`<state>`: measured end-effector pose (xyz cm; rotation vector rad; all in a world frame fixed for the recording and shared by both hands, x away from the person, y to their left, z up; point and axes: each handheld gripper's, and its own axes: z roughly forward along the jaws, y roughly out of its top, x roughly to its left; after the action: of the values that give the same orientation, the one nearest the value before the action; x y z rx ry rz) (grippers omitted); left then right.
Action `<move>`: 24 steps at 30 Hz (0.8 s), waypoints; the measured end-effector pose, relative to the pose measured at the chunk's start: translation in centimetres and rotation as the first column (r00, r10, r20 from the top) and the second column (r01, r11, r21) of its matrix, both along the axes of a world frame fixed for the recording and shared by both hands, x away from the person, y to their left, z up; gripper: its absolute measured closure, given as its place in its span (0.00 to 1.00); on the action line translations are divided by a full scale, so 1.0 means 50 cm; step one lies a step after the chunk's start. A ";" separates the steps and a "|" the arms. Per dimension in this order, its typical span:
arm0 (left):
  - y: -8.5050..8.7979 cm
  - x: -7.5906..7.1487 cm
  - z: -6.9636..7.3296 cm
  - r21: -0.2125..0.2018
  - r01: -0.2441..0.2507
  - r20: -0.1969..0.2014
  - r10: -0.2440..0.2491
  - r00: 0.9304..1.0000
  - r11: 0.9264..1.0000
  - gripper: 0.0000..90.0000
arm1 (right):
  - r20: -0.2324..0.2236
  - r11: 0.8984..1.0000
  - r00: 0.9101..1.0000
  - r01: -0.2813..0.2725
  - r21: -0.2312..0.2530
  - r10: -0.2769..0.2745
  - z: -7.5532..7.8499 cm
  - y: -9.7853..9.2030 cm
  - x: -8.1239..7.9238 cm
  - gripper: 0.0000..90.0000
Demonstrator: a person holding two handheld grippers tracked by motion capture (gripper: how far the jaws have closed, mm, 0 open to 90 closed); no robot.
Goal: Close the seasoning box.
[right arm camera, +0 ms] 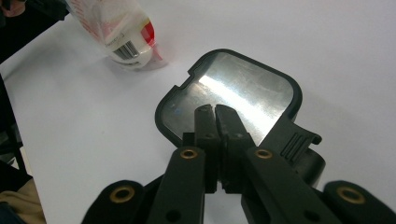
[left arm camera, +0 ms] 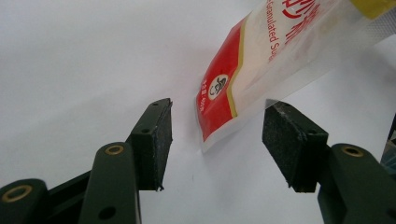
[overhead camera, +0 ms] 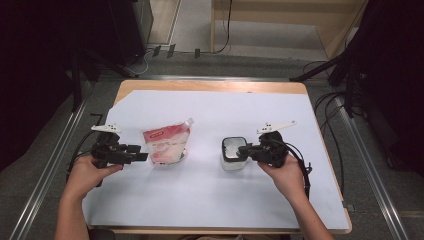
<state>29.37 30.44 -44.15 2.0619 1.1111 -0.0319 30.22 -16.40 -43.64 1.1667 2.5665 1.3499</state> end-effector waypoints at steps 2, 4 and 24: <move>0.001 0.001 0.000 0.003 -0.001 0.005 0.001 1.000 1.000 0.48 | 0.008 1.000 1.000 0.001 0.002 -0.001 0.001 -0.002 0.000 0.95; 0.001 0.001 -0.001 0.004 -0.005 0.004 0.005 1.000 1.000 0.48 | 0.015 1.000 1.000 0.008 0.007 -0.008 0.004 -0.007 0.001 0.93; 0.002 0.000 -0.003 0.005 -0.022 -0.003 0.022 1.000 1.000 0.45 | 0.127 0.994 0.986 0.108 0.033 -0.112 0.008 -0.094 0.020 0.58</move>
<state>29.39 30.52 -44.29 2.0540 1.1369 -0.0218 31.20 -21.08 -43.24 1.1647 2.3672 1.3891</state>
